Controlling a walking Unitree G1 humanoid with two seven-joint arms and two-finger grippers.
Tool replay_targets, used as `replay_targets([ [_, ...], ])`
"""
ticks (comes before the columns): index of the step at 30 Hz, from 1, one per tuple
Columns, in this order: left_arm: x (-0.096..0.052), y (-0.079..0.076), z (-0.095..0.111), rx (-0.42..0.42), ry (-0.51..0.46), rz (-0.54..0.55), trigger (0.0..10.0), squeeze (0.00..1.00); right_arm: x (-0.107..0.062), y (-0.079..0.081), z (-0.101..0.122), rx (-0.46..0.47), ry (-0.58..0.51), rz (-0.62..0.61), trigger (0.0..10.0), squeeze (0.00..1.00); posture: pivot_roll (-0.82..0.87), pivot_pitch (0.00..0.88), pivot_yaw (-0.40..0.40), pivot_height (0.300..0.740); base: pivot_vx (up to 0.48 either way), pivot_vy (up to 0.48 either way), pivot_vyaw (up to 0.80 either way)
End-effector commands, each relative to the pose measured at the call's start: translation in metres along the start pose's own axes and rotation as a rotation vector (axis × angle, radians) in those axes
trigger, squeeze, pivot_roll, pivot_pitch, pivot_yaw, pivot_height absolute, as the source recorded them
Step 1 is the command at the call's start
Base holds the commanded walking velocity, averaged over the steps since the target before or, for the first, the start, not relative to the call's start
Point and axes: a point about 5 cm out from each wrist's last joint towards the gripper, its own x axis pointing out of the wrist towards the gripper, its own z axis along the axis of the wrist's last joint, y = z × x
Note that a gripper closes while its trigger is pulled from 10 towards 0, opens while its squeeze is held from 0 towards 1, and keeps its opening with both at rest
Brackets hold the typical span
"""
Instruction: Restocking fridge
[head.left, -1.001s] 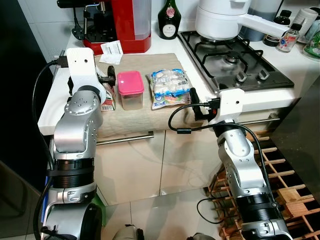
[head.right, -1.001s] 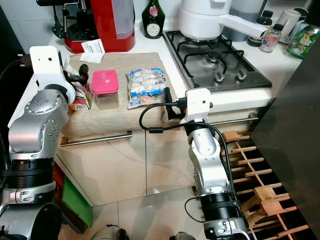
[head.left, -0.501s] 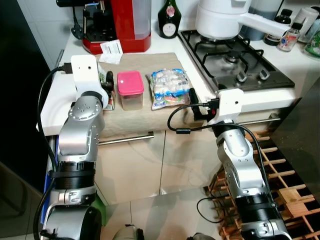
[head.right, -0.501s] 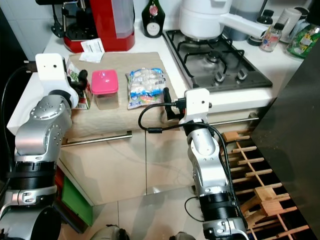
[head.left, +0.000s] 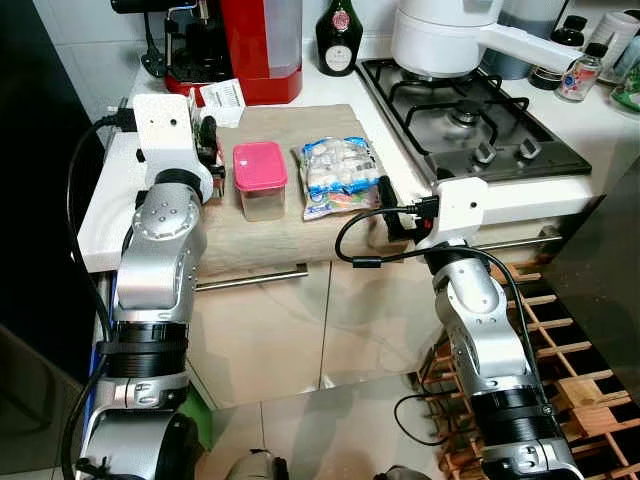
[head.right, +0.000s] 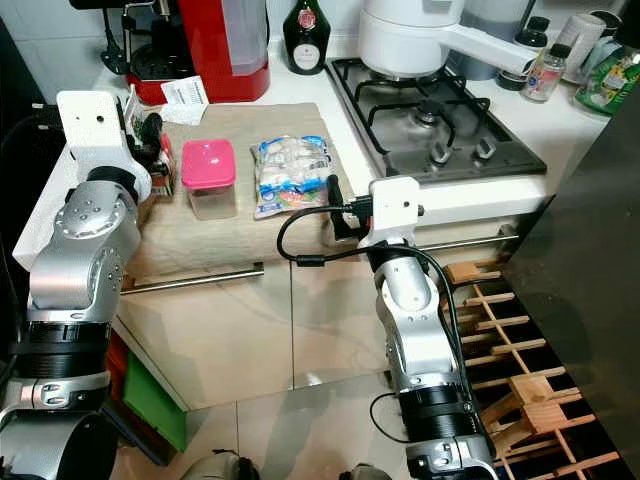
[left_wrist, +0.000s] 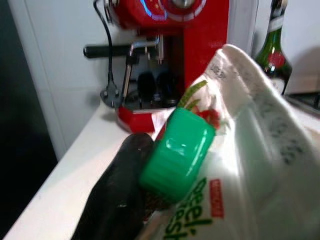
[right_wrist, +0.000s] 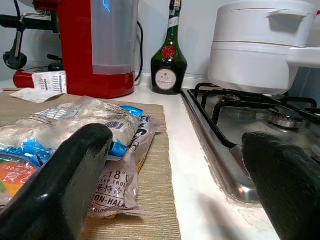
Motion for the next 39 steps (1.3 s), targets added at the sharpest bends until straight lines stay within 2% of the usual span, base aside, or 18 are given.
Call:
replay_targets([
  [1,-0.003,0.001,0.007,-0.011,-0.049,-0.009,0.0,0.0,0.003,-0.003,0.007,0.0,-0.035,-0.016,10.0,0.0,-0.08,0.0,0.024,0.716,0.0,0.0,0.0],
  [8,-0.013,-0.001,0.014,-0.087,-0.145,-0.026,0.0,0.0,0.003,-0.002,0.007,0.001,-0.034,-0.014,10.0,0.0,-0.08,0.0,0.024,0.716,0.0,0.0,0.0],
  [15,-0.016,-0.007,0.011,-0.084,-0.155,-0.052,0.0,0.0,0.005,-0.001,0.006,0.002,-0.033,-0.004,10.0,0.0,-0.07,0.0,0.014,0.716,0.0,0.0,0.0],
  [23,-0.015,-0.006,0.007,-0.092,-0.142,-0.053,0.0,0.0,0.007,0.001,0.006,0.004,-0.035,0.0,10.0,0.0,-0.07,0.0,0.018,0.716,0.0,0.0,0.0],
  [24,-0.015,-0.006,0.008,-0.075,-0.145,-0.057,1.6,0.0,0.007,0.0,0.006,0.004,-0.036,-0.003,10.0,0.0,-0.07,0.0,0.018,0.716,0.0,0.0,0.0],
  [25,-0.015,-0.007,0.008,-0.053,-0.147,-0.062,4.3,0.0,0.007,0.0,0.006,0.004,-0.038,-0.005,10.0,0.0,-0.07,0.0,0.019,0.716,0.0,0.0,0.0],
  [26,-0.015,-0.007,0.008,-0.045,-0.156,-0.059,10.0,0.0,0.007,-0.001,0.007,0.004,-0.04,-0.007,10.0,0.0,-0.07,0.0,0.019,0.716,0.0,0.0,0.0],
  [33,-0.017,-0.01,0.011,-0.01,-0.189,-0.055,10.0,0.0,0.007,0.0,0.009,0.03,-0.056,-0.003,10.0,0.0,-0.07,0.0,0.019,0.716,0.0,0.0,0.0],
  [35,-0.016,-0.009,0.008,0.034,-0.178,-0.038,10.0,0.0,0.007,0.002,0.012,0.093,-0.077,0.03,10.0,0.0,-0.07,0.0,0.019,0.716,-0.148,0.0,0.0],
  [39,-0.017,-0.008,0.004,0.048,-0.167,-0.019,10.0,0.0,0.008,0.0,0.014,0.086,-0.073,0.037,10.0,0.0,-0.07,0.0,0.019,0.716,-0.367,0.0,0.0],
])
